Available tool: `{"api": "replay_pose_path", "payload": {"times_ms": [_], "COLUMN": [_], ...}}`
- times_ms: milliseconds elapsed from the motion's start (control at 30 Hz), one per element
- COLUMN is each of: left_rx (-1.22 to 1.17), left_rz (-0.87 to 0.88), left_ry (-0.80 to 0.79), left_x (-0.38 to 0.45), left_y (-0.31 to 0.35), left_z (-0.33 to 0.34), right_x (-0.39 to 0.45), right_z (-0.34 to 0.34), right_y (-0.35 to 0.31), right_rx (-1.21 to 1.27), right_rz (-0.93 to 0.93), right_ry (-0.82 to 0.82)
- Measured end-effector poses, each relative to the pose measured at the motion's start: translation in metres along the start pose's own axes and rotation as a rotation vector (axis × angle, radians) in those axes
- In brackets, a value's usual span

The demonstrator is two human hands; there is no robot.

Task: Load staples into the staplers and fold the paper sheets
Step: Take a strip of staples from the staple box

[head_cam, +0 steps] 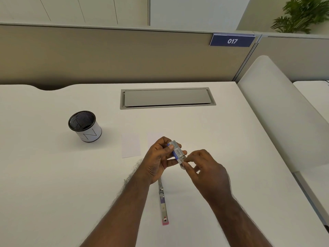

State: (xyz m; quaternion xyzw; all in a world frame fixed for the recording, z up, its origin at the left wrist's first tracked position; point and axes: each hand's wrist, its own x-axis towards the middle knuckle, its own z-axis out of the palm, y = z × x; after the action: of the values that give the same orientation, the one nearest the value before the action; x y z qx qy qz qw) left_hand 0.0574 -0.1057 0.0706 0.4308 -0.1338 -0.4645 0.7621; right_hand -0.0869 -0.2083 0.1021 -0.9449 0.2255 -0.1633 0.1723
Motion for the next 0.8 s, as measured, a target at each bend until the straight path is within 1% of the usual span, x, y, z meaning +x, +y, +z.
{"api": "replay_pose_path", "payload": {"times_ms": [167, 500, 633, 733, 800], "left_rx": [-0.002, -0.157, -0.163, -0.139, -0.127], "left_rz": [-0.006, -0.057, -0.061, -0.064, -0.062], "left_ry": [0.007, 0.020, 0.029, 0.045, 0.060], "left_x": [0.000, -0.003, -0.004, -0.005, -0.005], "left_y": [-0.003, -0.007, -0.009, -0.010, -0.010], "left_z": [-0.002, -0.004, -0.005, -0.006, -0.006], "right_x": [-0.001, 0.000, -0.001, 0.000, 0.002], "right_z": [-0.001, -0.009, -0.011, -0.013, -0.014], "right_y": [-0.004, -0.005, -0.007, -0.009, -0.010], "right_rx": [0.018, -0.057, -0.117, -0.120, -0.112], "right_rz": [0.032, -0.055, -0.100, -0.099, -0.093], "right_ry": [0.003, 0.002, 0.017, -0.006, -0.052]}}
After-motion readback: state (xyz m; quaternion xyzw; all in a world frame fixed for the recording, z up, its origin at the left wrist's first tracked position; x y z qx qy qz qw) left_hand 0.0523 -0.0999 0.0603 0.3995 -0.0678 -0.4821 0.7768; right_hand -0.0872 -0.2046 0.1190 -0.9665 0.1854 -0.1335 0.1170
